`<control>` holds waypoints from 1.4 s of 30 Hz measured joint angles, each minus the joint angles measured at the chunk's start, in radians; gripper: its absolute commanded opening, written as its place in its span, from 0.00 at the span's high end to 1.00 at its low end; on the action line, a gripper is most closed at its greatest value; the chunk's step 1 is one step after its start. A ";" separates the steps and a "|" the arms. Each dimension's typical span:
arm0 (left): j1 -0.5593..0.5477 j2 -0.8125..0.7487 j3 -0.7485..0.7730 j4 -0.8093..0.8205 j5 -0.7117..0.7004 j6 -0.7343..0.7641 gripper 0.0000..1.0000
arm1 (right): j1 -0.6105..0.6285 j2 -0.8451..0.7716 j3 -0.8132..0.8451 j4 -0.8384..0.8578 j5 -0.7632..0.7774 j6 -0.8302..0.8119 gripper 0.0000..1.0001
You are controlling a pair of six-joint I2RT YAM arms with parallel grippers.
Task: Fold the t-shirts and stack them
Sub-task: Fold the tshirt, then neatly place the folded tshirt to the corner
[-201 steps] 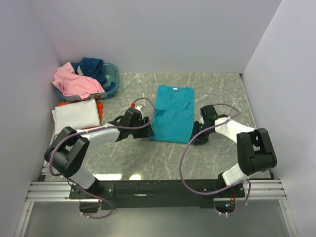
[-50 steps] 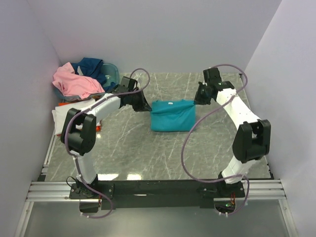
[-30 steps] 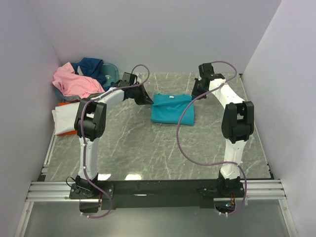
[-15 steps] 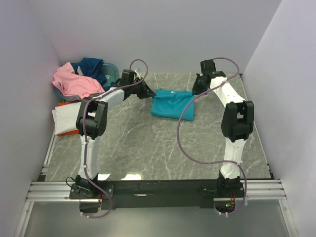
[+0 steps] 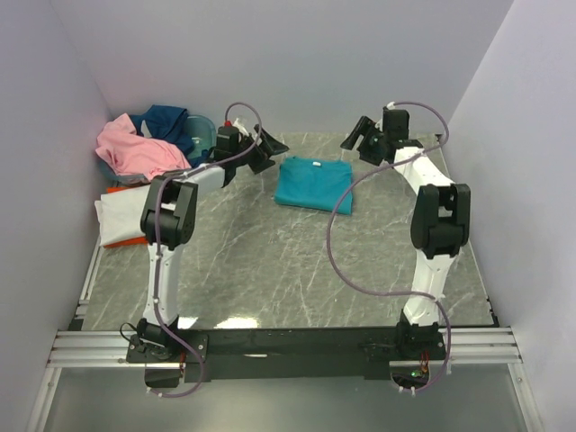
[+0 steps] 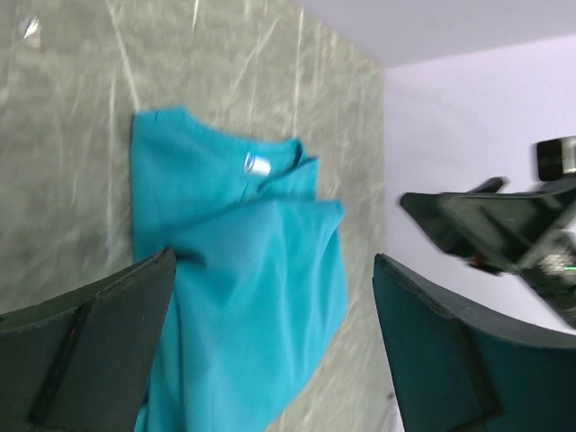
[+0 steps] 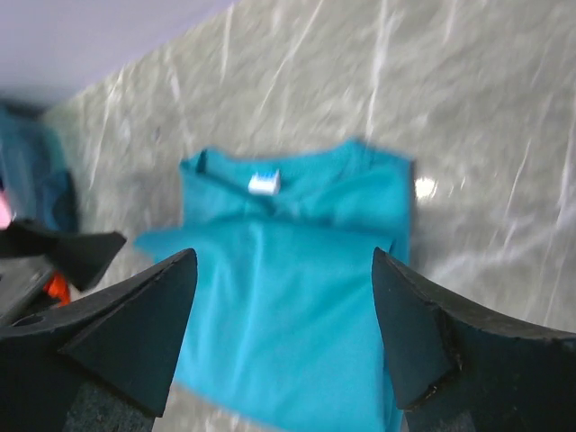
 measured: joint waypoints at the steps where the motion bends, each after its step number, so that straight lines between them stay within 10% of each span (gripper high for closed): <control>1: 0.000 -0.027 -0.032 -0.004 -0.001 0.020 0.05 | 0.002 -0.037 -0.042 0.010 -0.010 -0.005 0.15; 14: -0.032 -0.298 -0.386 -0.061 -0.029 0.280 0.17 | 0.049 -0.253 -0.350 0.023 -0.010 -0.029 0.25; 42: -0.068 -0.283 -0.496 -0.080 -0.049 0.325 0.27 | 0.049 -0.222 -0.500 -0.043 0.061 -0.023 0.33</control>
